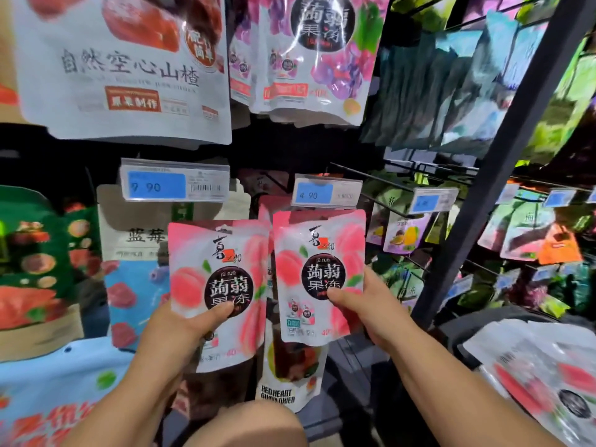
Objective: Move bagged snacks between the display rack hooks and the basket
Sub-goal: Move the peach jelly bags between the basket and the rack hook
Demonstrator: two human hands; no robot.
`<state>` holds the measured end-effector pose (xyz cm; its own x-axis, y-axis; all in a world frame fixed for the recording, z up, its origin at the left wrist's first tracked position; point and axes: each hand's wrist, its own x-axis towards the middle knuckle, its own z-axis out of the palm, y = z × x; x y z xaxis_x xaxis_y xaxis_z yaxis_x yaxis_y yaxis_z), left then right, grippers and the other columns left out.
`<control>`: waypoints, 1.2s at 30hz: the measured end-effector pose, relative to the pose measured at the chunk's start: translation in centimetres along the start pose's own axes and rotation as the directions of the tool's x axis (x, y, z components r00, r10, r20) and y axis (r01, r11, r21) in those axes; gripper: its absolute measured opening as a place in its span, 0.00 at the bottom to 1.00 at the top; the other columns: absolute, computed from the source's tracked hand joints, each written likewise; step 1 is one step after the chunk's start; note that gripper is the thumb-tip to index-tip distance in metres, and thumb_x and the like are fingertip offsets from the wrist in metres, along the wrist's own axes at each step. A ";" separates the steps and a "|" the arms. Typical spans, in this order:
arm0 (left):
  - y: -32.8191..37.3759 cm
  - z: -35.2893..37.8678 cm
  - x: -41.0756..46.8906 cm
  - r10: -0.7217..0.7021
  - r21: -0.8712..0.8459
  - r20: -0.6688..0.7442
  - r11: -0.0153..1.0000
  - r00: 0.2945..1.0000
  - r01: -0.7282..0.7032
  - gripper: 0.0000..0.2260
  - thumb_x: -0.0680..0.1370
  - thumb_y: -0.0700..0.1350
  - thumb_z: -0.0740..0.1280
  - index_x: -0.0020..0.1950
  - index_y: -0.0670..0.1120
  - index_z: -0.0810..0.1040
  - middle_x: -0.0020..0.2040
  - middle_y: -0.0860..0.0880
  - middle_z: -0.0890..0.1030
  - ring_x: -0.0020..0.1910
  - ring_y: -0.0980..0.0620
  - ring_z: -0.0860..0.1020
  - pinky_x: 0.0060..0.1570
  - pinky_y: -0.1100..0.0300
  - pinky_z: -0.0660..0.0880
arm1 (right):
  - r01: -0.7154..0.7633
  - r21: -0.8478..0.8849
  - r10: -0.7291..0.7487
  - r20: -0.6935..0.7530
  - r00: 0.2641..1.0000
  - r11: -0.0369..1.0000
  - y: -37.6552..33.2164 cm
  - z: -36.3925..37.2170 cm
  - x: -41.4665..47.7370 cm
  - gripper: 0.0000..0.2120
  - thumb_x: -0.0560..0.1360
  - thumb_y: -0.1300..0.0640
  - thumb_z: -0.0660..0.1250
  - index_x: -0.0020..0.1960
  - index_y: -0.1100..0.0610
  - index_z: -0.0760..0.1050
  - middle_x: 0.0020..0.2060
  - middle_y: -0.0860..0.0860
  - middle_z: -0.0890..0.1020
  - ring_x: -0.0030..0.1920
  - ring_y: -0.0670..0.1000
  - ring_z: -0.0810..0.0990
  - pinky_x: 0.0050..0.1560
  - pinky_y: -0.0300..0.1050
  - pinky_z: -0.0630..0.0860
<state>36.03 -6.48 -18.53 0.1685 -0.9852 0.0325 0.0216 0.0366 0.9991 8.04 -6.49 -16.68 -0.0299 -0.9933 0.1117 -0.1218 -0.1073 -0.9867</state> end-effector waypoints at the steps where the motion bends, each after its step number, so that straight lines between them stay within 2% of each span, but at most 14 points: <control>1: 0.1 -0.1 0.0 -0.012 -0.014 -0.004 1.000 1.000 0.012 0.11 0.67 0.42 0.80 0.37 0.43 0.78 0.21 0.51 0.75 0.17 0.58 0.67 0.26 0.61 0.64 | 0.003 0.004 -0.003 0.011 1.000 1.000 0.1 0.0 0.0 0.32 0.63 0.54 0.78 0.65 0.56 0.72 0.56 0.55 0.84 0.57 0.58 0.83 0.60 0.62 0.78; 4: 0.1 -0.3 0.2 -0.013 -0.030 -0.008 0.999 1.000 0.013 0.18 0.57 0.51 0.82 0.37 0.44 0.79 0.25 0.49 0.77 0.20 0.54 0.69 0.29 0.61 0.65 | 0.002 0.004 -0.002 0.021 1.000 1.000 -0.1 0.4 0.2 0.31 0.64 0.54 0.77 0.65 0.56 0.72 0.56 0.55 0.84 0.56 0.58 0.83 0.59 0.62 0.78; 6: 0.0 -0.4 0.5 -0.007 -0.033 -0.020 0.999 1.000 0.007 0.23 0.51 0.56 0.78 0.39 0.45 0.81 0.27 0.49 0.79 0.23 0.53 0.71 0.32 0.59 0.67 | -0.001 0.001 0.001 0.005 1.000 1.000 -0.2 0.5 0.6 0.27 0.66 0.57 0.77 0.63 0.53 0.73 0.53 0.53 0.85 0.54 0.56 0.84 0.57 0.61 0.79; 9: -0.1 -0.5 0.7 -0.002 -0.041 -0.012 0.999 1.000 0.001 0.25 0.50 0.58 0.77 0.41 0.45 0.82 0.30 0.50 0.81 0.24 0.54 0.74 0.35 0.57 0.70 | 0.006 0.013 -0.006 -0.034 0.999 1.000 -0.5 0.8 1.2 0.20 0.72 0.65 0.74 0.60 0.51 0.74 0.50 0.50 0.86 0.51 0.53 0.85 0.55 0.55 0.81; 13: -0.1 -0.6 0.8 -0.003 -0.045 -0.007 0.999 1.000 0.003 0.21 0.54 0.53 0.78 0.43 0.45 0.83 0.32 0.51 0.84 0.25 0.55 0.76 0.36 0.56 0.72 | -0.016 0.017 0.017 -0.055 0.998 1.000 -0.5 1.3 2.1 0.21 0.70 0.61 0.76 0.60 0.51 0.74 0.51 0.53 0.85 0.51 0.53 0.85 0.57 0.56 0.80; 16: -0.3 -0.8 0.8 0.000 -0.050 -0.017 0.999 1.000 -0.001 0.18 0.57 0.51 0.78 0.42 0.45 0.83 0.31 0.52 0.83 0.24 0.56 0.75 0.35 0.57 0.71 | -0.035 -0.011 0.034 -0.060 0.998 0.999 -0.5 1.7 2.8 0.28 0.63 0.53 0.77 0.62 0.52 0.74 0.52 0.52 0.85 0.53 0.54 0.85 0.59 0.59 0.79; 19: -0.4 -1.0 0.9 -0.002 -0.062 -0.021 0.998 1.000 0.000 0.14 0.60 0.47 0.82 0.39 0.45 0.82 0.25 0.53 0.79 0.21 0.56 0.72 0.32 0.58 0.67 | -0.050 -0.015 0.049 -0.067 0.997 0.999 -0.3 2.0 3.8 0.31 0.63 0.53 0.78 0.64 0.52 0.73 0.54 0.53 0.85 0.54 0.54 0.84 0.60 0.59 0.78; 22: -0.4 -0.5 1.0 0.029 -0.086 0.029 0.996 0.999 -0.027 0.12 0.62 0.43 0.81 0.40 0.45 0.82 0.28 0.52 0.81 0.22 0.58 0.73 0.28 0.61 0.70 | -0.047 -0.054 0.042 -0.084 0.996 0.997 0.1 2.2 4.6 0.31 0.64 0.52 0.78 0.65 0.52 0.72 0.56 0.52 0.83 0.56 0.54 0.83 0.61 0.60 0.77; 24: -0.3 0.0 1.0 0.043 -0.119 0.055 0.992 0.998 -0.036 0.09 0.66 0.37 0.79 0.42 0.44 0.82 0.30 0.52 0.82 0.24 0.58 0.75 0.24 0.65 0.71 | -0.069 -0.137 0.048 -0.151 0.987 0.988 0.4 2.3 4.7 0.27 0.68 0.50 0.77 0.64 0.52 0.71 0.56 0.51 0.82 0.57 0.53 0.81 0.62 0.58 0.76; 26: -0.2 0.5 1.2 0.058 -0.130 0.096 0.991 0.994 -0.045 0.10 0.66 0.36 0.79 0.44 0.43 0.82 0.31 0.51 0.83 0.25 0.58 0.76 0.24 0.67 0.71 | -0.078 -0.222 0.014 -0.278 0.961 0.972 0.4 2.5 4.5 0.23 0.71 0.50 0.76 0.61 0.53 0.68 0.54 0.51 0.79 0.53 0.52 0.79 0.56 0.51 0.76; 29: 0.1 1.4 1.4 0.055 -0.166 0.137 0.986 0.989 -0.032 0.10 0.67 0.34 0.78 0.46 0.41 0.83 0.36 0.50 0.85 0.30 0.57 0.80 0.27 0.66 0.74 | 0.004 -0.388 -0.207 -0.484 0.850 0.922 0.0 2.8 3.2 0.22 0.72 0.51 0.76 0.56 0.52 0.66 0.47 0.50 0.74 0.46 0.51 0.75 0.46 0.44 0.72; 31: 0.1 2.1 1.7 0.040 -0.186 0.177 0.983 0.983 -0.006 0.16 0.62 0.39 0.80 0.47 0.43 0.83 0.41 0.47 0.86 0.37 0.53 0.83 0.35 0.61 0.77 | 0.110 -0.438 -0.314 -0.426 0.849 0.892 -0.8 3.3 2.1 0.15 0.74 0.52 0.74 0.51 0.51 0.67 0.41 0.48 0.74 0.41 0.48 0.74 0.41 0.41 0.70; 33: 0.0 2.8 1.9 0.017 -0.215 0.217 0.976 0.976 0.031 0.19 0.60 0.42 0.77 0.50 0.43 0.83 0.45 0.45 0.86 0.44 0.47 0.85 0.43 0.56 0.79 | 0.180 -0.331 -0.271 -0.254 0.928 0.926 -1.4 4.1 1.2 0.10 0.75 0.53 0.71 0.50 0.50 0.70 0.38 0.48 0.75 0.39 0.46 0.75 0.43 0.40 0.74; 36: 0.0 3.9 1.9 -0.003 -0.237 0.301 0.968 0.953 0.078 0.22 0.60 0.40 0.77 0.54 0.41 0.82 0.48 0.43 0.86 0.49 0.44 0.84 0.49 0.51 0.80 | 0.107 -0.130 -0.109 -0.014 0.994 0.986 -1.0 4.9 1.2 0.20 0.70 0.43 0.74 0.57 0.48 0.73 0.45 0.48 0.81 0.49 0.49 0.81 0.55 0.47 0.78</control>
<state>32.51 -8.98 -18.40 -0.1364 -0.9900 0.0364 0.2678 -0.0015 0.9635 12.96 -7.74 -16.10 -0.0299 -0.9749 0.2206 -0.2525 -0.2061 -0.9454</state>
